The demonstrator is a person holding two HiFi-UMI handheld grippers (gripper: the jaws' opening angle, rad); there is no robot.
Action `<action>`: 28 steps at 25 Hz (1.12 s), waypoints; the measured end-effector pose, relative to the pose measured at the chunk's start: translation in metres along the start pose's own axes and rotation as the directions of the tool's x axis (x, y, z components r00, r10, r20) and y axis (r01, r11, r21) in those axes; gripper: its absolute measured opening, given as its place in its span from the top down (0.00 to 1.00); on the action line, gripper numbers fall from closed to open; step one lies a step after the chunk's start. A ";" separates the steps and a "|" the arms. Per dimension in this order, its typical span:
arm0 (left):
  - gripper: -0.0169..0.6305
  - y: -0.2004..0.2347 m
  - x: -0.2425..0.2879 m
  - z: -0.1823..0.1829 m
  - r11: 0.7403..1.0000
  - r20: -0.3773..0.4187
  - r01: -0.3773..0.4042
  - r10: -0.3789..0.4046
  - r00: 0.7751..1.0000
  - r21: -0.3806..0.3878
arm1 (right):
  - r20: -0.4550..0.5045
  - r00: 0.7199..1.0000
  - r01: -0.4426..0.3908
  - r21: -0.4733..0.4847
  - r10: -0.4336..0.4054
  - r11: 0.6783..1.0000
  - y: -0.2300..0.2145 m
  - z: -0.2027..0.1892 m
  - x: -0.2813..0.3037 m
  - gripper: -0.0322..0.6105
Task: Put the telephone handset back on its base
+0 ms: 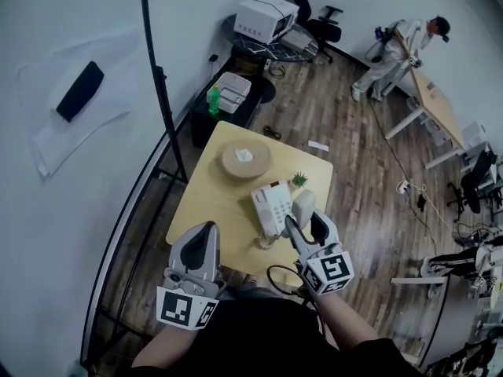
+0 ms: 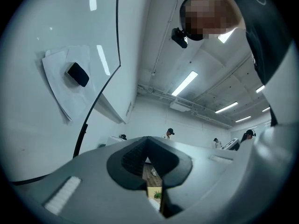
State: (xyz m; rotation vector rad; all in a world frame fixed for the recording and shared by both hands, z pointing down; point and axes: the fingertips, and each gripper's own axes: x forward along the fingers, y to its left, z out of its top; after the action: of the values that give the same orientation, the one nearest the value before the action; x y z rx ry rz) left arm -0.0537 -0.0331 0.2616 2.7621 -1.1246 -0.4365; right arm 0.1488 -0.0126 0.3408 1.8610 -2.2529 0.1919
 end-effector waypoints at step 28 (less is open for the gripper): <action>0.97 0.010 -0.029 -0.095 0.982 -0.173 -0.184 0.175 0.969 -0.040 | -0.426 0.903 -0.039 0.047 0.055 0.998 -0.049 -0.224 0.154 0.61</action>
State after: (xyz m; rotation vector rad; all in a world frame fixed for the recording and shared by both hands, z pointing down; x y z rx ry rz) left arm -0.0501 -0.0189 0.3607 2.5639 -1.2838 -0.2050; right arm 0.1876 -0.1168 0.5944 1.5884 -1.9981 0.5927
